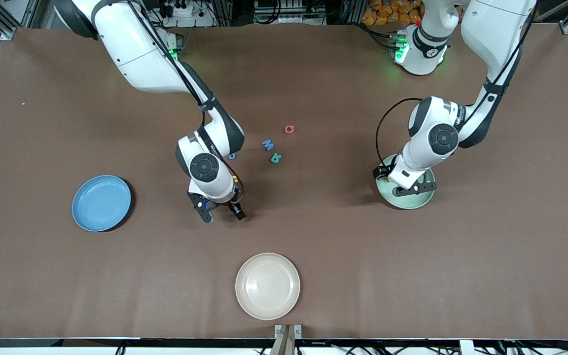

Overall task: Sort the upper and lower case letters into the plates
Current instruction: 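Drop the H with the left gripper while the right gripper reaches the M, then move the left gripper to the pink q while the right gripper lowers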

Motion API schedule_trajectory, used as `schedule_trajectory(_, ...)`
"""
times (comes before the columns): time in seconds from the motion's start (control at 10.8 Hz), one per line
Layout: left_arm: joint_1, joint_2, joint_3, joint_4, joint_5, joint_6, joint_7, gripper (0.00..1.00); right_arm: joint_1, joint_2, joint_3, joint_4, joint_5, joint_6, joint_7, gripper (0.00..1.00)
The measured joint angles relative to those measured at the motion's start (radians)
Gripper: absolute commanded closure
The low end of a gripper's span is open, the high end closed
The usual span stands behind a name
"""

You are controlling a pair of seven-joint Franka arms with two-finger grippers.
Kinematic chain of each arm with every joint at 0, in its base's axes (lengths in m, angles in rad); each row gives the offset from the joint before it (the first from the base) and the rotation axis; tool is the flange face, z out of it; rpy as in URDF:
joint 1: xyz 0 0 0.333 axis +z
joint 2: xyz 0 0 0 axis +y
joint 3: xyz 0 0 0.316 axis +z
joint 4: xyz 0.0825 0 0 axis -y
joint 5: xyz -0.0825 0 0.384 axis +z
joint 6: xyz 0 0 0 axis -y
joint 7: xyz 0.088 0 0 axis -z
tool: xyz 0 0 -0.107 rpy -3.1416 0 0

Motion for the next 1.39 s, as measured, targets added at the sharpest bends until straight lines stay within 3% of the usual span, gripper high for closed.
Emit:
schedule_trajectory(0.46, -0.142, -0.009, -0.058, 0.051, -0.042, 0.0, -0.397, 0.0, 0.015, -0.008, 0.002, 0.0, 0.0, -0.016, 0.009, 0.0)
schedule_trajectory(0.83, -0.228, -0.008, -0.114, 0.068, -0.041, 0.0, -0.578, 0.0, 0.016, -0.014, 0.018, 0.0, 0.0, -0.025, 0.011, 0.0)
schedule_trajectory(1.2, -0.32, 0.006, -0.156, 0.072, 0.165, 0.0, -0.811, 0.0, 0.02, -0.013, 0.041, -0.003, 0.0, -0.026, 0.031, 0.0)
schedule_trajectory(1.39, -0.35, 0.015, -0.171, 0.084, 0.204, 0.0, -0.891, 0.0, 0.02, -0.013, 0.041, -0.007, 0.0, -0.026, 0.032, 0.0)
